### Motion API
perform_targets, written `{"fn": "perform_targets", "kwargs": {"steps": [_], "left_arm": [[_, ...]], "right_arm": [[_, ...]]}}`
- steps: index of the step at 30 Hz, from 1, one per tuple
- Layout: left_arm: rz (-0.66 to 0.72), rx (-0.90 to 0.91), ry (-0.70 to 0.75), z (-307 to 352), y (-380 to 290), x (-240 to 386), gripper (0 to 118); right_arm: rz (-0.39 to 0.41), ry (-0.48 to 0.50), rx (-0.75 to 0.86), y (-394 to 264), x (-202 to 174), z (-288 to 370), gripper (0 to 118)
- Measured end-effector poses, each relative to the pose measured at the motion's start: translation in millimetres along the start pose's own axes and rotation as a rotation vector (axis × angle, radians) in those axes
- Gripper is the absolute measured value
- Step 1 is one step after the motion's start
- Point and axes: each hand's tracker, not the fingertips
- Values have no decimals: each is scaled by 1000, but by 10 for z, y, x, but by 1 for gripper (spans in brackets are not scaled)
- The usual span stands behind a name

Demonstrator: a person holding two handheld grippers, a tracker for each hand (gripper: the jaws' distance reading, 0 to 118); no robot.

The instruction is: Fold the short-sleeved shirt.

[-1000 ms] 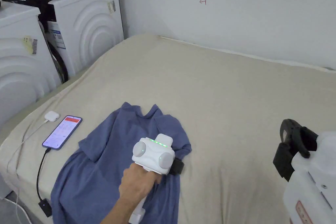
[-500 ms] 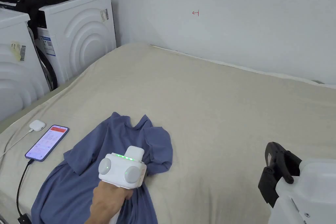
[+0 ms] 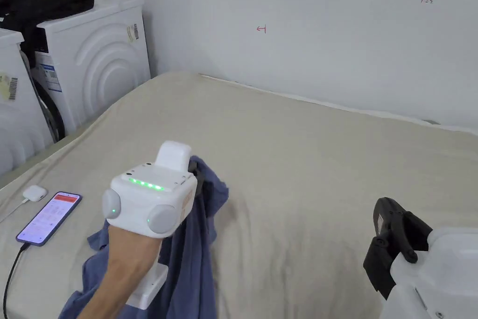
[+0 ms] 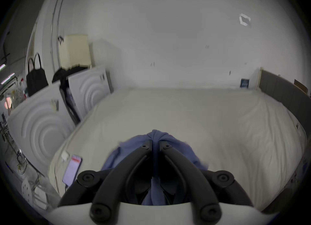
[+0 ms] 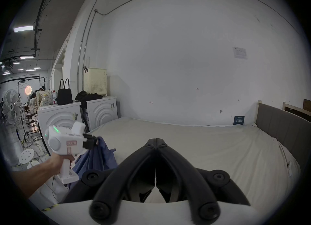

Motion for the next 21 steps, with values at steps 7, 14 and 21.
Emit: {"fn": "perform_targets", "kwargs": {"steps": [7,14,21], "left_arm": [[16,133,-164,400,461,649,6],[-39,165,-403,467,615,1785,6],[-195,125,-681,708,369,3266,6]], "right_arm": [[-11,-47,47,121,191,125,0],[-14,-133,95,253,538,434,0],[-13,-248,139,388,1034,790,0]]}}
